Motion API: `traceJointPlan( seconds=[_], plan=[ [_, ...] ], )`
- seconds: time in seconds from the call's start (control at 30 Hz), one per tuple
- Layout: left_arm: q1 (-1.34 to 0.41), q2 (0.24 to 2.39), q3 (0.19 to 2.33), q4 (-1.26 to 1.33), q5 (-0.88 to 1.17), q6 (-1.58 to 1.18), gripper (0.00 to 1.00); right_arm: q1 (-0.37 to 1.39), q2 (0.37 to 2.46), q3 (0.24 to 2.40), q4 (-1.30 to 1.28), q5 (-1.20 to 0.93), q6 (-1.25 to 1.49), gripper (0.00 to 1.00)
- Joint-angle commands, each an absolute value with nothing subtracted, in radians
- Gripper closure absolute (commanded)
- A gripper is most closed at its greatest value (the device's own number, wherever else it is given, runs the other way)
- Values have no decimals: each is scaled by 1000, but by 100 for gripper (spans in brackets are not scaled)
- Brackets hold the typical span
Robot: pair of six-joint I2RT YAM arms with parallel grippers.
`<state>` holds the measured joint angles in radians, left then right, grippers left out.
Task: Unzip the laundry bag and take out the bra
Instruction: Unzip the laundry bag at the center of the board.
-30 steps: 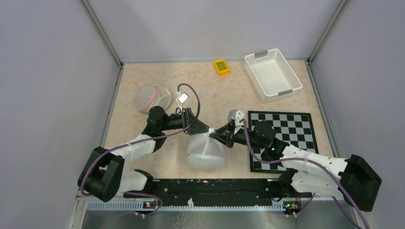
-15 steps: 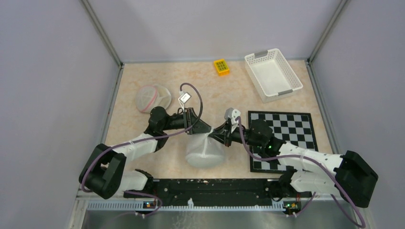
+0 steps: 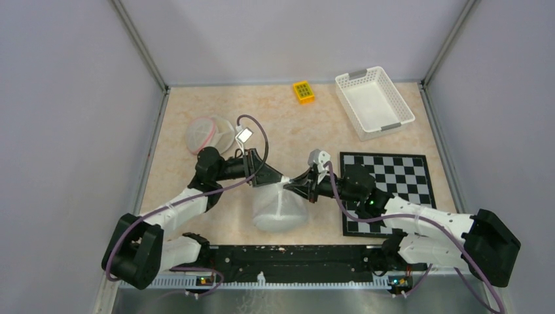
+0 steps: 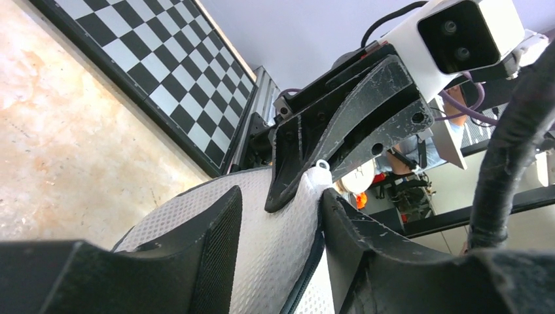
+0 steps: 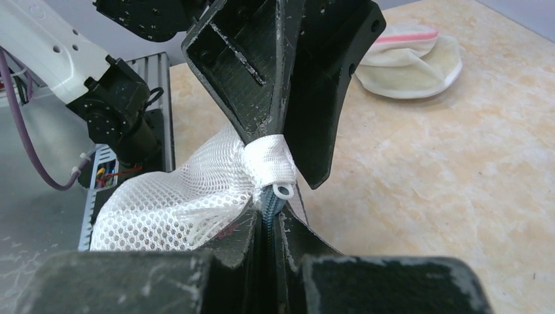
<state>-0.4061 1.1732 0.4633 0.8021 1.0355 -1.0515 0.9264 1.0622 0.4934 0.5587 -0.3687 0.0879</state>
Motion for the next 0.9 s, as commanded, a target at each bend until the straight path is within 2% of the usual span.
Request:
traceJointPlan(
  seconds=[0.0, 0.2, 0.33, 0.53, 0.77, 0.83, 0.87],
  plan=[
    [-412, 1163, 441, 730, 1014, -978, 46, 921, 1043, 551, 620, -398, 98, 100],
    [-415, 1168, 428, 683, 997, -971, 40, 926, 1048, 547, 645, -393, 107, 100],
    [-435, 1201, 413, 806, 995, -1022, 51, 950, 1054, 531, 669, -400, 107, 100],
    [-537, 1309, 528, 1026, 1041, -1093, 66, 978, 1086, 524, 702, -403, 117, 100],
    [-574, 1340, 599, 1052, 1065, -1087, 76, 978, 1092, 532, 702, -402, 107, 100],
    [-564, 1324, 606, 1002, 1079, -1057, 76, 979, 1086, 532, 690, -398, 98, 100],
    [-546, 1309, 603, 963, 1084, -1041, 73, 979, 1080, 534, 680, -393, 92, 100]
  ],
)
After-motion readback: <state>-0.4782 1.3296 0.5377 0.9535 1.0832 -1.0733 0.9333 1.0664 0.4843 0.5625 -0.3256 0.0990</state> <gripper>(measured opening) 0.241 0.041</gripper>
